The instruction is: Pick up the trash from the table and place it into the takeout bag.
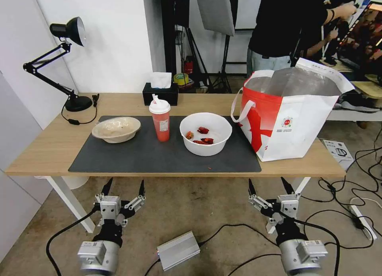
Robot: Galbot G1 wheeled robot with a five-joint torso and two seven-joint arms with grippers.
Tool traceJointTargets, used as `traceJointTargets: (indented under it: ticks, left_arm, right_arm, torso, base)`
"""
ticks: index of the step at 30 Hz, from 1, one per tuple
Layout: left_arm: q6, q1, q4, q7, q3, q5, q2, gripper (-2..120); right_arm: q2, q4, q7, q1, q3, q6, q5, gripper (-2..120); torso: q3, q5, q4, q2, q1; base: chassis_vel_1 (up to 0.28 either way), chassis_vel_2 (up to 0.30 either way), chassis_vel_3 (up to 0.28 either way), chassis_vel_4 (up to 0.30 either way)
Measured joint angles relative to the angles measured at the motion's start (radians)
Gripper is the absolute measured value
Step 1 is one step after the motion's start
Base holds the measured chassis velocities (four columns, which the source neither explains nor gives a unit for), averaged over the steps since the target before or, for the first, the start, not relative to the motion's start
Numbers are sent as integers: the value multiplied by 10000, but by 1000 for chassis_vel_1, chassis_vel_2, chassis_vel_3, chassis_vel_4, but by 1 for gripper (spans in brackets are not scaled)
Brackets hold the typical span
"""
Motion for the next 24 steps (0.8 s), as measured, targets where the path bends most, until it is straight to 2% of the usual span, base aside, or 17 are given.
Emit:
traceJointTargets:
  ticks: [24]
  left_arm:
    - [15,-1,0,-16,0,-14,-2,100]
  right_arm:
    - [-25,0,7,14,-7,-26,7,100]
  torso:
    - [0,0,0,0,0]
  base:
    - [0,0,0,0]
